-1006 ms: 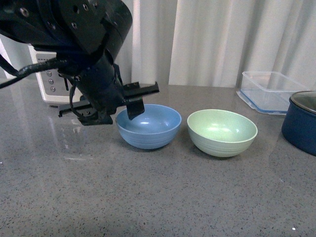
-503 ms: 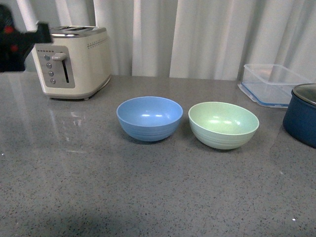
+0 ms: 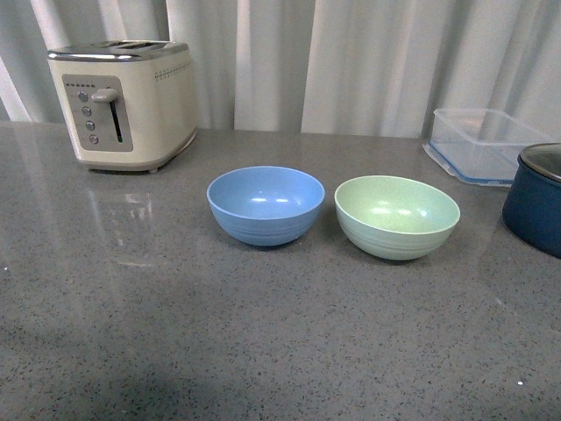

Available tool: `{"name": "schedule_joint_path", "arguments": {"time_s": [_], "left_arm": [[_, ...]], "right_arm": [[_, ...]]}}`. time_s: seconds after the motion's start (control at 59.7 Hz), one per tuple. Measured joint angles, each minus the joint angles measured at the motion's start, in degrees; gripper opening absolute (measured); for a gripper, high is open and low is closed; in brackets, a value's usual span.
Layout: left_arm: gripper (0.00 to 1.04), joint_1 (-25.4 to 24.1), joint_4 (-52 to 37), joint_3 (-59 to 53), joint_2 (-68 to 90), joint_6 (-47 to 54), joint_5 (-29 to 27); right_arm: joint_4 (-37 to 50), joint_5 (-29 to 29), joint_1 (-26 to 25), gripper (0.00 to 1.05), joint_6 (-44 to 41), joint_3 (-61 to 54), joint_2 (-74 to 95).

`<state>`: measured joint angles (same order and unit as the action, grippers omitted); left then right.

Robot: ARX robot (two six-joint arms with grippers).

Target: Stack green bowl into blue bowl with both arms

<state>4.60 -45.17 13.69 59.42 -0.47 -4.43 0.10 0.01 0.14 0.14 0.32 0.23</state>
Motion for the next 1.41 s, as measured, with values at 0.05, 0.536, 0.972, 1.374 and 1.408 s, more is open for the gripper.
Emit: {"name": "schedule_joint_path", "arguments": {"time_s": [0.05,0.536,0.972,1.374,1.408], "left_arm": [[0.04,-0.3,0.1,-1.3,-1.6,0.0,0.3],[0.04,-4.5,7.8,-9.5,-17.5,0.0,4.3],[0.04,-4.5,16.0,-12.5,-30.0,0.0,4.3],[0.04,-4.5,26.8,-12.5,-41.2,0.0,4.3],[0.04,-4.5,27.4,-12.5,-41.9,0.1,4.3]], "right_arm": [[0.0,0.0,0.0,0.95,0.0,0.0,0.0],[0.0,0.0,0.0,0.95,0.0,0.0,0.0],[0.0,0.0,0.0,0.95,0.0,0.0,0.0],[0.0,0.0,0.0,0.95,0.0,0.0,0.0],[0.0,0.0,0.0,0.95,0.0,0.0,0.0]]}}
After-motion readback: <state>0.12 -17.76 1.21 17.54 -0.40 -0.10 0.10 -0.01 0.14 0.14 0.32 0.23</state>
